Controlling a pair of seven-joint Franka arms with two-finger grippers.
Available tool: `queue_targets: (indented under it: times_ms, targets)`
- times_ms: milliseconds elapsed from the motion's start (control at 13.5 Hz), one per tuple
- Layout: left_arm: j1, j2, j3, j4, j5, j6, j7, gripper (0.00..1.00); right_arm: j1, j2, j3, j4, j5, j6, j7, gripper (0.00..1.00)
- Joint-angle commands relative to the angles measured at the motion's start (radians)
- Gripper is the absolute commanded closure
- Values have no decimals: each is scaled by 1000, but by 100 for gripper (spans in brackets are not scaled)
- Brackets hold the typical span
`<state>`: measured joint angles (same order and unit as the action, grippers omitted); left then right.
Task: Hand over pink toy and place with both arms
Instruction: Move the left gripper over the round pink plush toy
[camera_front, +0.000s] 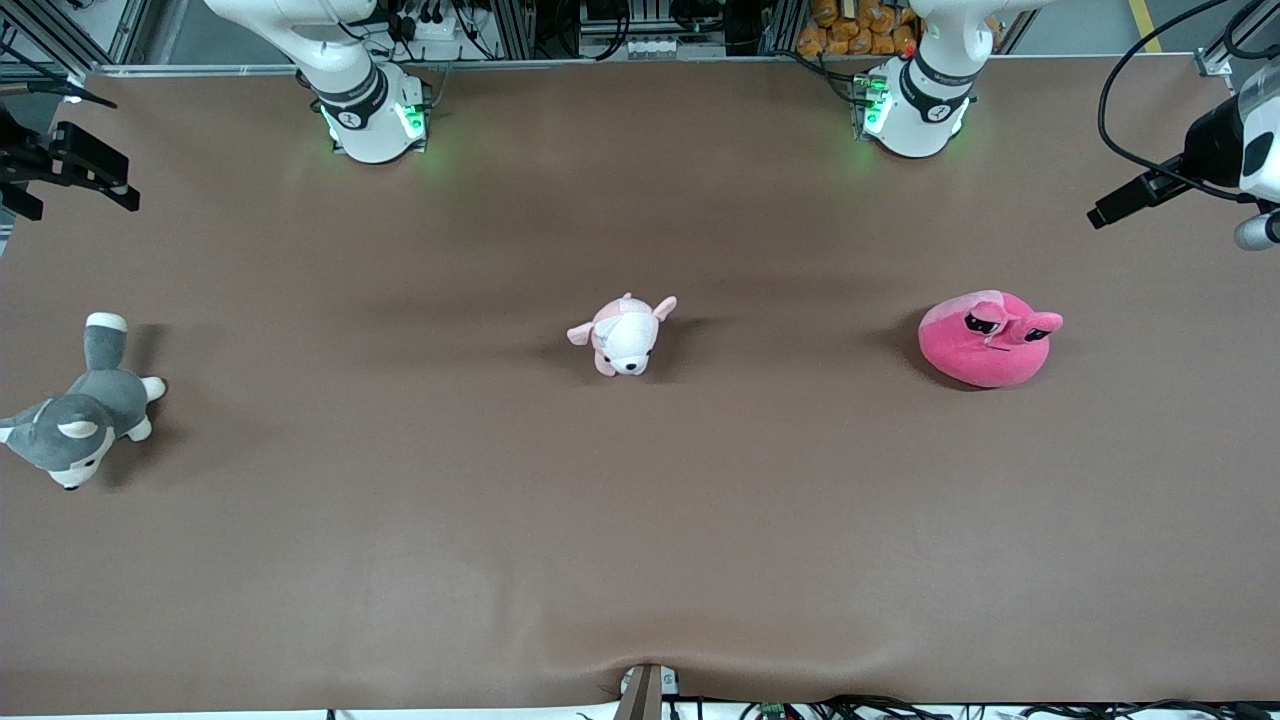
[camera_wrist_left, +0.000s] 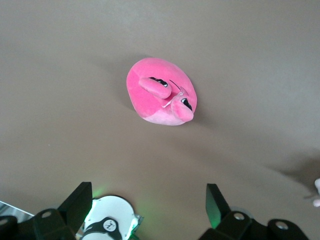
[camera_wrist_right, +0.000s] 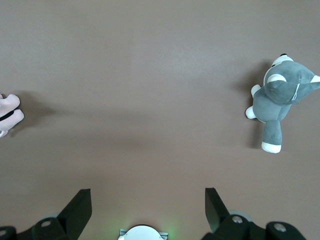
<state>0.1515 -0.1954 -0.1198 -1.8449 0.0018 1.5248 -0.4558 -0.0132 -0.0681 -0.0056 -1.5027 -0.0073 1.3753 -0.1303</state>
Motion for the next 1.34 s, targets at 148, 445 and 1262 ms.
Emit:
queue_targets:
  times_ms: [148,445,1262]
  targets:
    - [19,-90,-9,-161,-64,110,-171,0,-13,10,10,21,-7,-15,-12,0]
    - [19,-95,-11,-241,-85,205,-312,0,-11,11,10,21,-7,-15,-12,0]
    - [103,79,0,-204,-103,216,-645,0,-8,11,10,22,-7,-15,-12,0]
